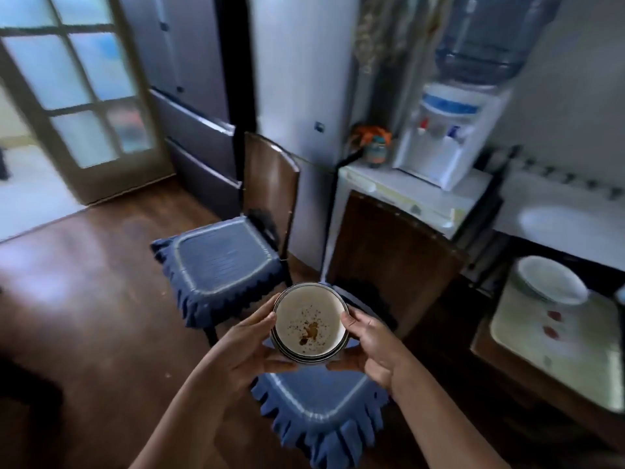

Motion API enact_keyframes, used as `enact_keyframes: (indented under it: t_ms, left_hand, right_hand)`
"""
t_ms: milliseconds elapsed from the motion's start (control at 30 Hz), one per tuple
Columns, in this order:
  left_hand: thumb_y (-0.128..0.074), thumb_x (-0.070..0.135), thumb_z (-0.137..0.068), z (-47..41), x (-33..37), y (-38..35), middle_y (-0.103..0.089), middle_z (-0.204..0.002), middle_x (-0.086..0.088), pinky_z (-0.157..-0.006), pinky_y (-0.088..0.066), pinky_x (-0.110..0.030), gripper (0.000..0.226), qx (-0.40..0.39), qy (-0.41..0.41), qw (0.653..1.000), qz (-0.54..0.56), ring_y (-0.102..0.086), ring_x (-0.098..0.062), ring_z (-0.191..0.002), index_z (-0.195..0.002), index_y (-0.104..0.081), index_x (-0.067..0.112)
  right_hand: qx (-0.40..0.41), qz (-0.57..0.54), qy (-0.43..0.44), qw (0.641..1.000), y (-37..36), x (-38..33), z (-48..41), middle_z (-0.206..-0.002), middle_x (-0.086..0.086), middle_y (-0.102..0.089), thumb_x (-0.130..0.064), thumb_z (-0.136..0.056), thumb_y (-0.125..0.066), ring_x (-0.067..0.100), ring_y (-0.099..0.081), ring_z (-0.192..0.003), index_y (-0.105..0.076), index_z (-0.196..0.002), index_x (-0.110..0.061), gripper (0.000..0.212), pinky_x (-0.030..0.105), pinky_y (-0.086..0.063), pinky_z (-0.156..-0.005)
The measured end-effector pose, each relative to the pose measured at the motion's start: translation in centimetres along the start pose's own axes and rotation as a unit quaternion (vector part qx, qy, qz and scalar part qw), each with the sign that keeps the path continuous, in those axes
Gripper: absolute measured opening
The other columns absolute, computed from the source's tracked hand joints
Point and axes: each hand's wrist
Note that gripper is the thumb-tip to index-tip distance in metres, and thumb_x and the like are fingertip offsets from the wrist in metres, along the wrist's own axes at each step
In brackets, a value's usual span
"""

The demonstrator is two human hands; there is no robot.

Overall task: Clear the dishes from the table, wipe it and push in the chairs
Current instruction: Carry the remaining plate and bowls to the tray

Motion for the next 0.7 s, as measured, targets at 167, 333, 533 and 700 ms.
enact_keyframes:
  t_ms: [167, 333, 533, 700]
  left_hand:
    - [-0.041, 0.024, -0.098, -3.7, -1.2, -6.3, -0.052, -0.136, -0.002, -0.075, -0.056, -0.053, 0.035, -0.066, 0.042, 0.995, -0.061, -0.067, -0.039, -0.084, -0.127, -0.052, 0.040]
    - [-0.042, 0.022, -0.099, -7.2, -3.1, -13.2, -0.047, -0.137, -0.003, -0.064, -0.058, -0.045, 0.033, -0.106, 0.076, 0.983, -0.132, -0.066, -0.038, -0.074, -0.124, -0.056, 0.038]
    - [-0.036, 0.025, -0.101, -12.0, -6.1, -22.1, -0.050, -0.129, -0.009, -0.071, -0.058, -0.050, 0.033, -0.179, 0.135, 0.957, -0.182, -0.066, -0.032, -0.078, -0.120, -0.058, 0.041]
    - [-0.035, 0.023, -0.100, -16.7, -9.4, -29.4, -0.056, -0.119, -0.015, -0.068, -0.056, -0.051, 0.035, -0.181, 0.169, 0.953, -0.175, -0.064, -0.034, -0.084, -0.124, -0.055, 0.038]
  right_hand:
    - [0.085, -0.066, 0.018, 0.994, 6.1, 0.6, 3.5, -0.104, 0.008, -0.065, -0.024, -0.098, -0.049, 0.026, -0.069, -0.062, -0.060, -0.115, -0.023, 0.020, 0.046, -0.058, -0.059]
    - [0.151, -0.145, 0.040, 0.977, 12.4, 1.1, 7.1, -0.101, 0.011, -0.069, -0.022, -0.098, -0.049, 0.039, -0.064, -0.090, -0.061, -0.114, -0.020, 0.020, 0.069, -0.043, -0.089]
    - [0.222, -0.183, 0.058, 0.956, 20.7, 0.8, 10.9, -0.107, 0.010, -0.066, -0.025, -0.099, -0.047, 0.039, -0.067, -0.088, -0.062, -0.114, -0.022, 0.021, 0.053, -0.056, -0.072]
    - [0.249, -0.195, 0.062, 0.947, 29.0, 0.3, 12.0, -0.118, 0.018, -0.060, -0.025, -0.099, -0.046, 0.038, -0.068, -0.083, -0.057, -0.121, -0.017, 0.026, 0.053, -0.057, -0.067]
Point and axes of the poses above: each hand's wrist, its own z-axis away from the middle knuckle, its own y-axis out of the back of the hand, x = y × z
